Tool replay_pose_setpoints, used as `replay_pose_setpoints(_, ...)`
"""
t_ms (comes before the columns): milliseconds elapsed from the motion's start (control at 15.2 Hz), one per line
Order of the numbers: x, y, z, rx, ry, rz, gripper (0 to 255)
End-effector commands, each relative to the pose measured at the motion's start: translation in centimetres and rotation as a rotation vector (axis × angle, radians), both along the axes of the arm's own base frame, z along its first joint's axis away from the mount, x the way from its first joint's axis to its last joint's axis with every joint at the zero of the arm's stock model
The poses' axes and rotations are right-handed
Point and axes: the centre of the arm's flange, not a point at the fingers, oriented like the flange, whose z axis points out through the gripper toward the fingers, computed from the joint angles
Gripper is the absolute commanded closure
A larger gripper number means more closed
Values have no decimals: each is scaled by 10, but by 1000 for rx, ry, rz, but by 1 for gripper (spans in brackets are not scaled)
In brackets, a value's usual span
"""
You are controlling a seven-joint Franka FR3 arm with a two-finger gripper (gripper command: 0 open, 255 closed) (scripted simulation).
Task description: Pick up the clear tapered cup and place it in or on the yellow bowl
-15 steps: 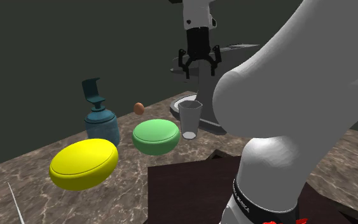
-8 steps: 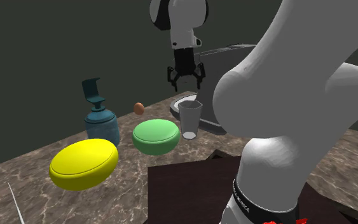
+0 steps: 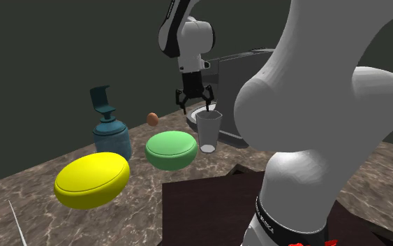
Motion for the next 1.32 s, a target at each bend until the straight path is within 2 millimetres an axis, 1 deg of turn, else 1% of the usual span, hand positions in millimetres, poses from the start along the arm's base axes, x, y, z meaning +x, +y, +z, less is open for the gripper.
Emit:
replay_pose_setpoints(0, -1, -1, -10, 0, -1, -1, 0)
replay_pose_setpoints(198, -3, -2, -26, 0, -1, -1, 0)
replay_pose_setpoints(264, -5, -3, -34, 0, -1, -1, 0)
replay_pose_setpoints(792, -5, -3, -34, 0, -1, -1, 0)
replay_pose_setpoints(858, -5, -3, -34, 0, -1, -1, 255)
replay_pose_setpoints(1254, -5, -3, -34, 0, -1, -1, 255)
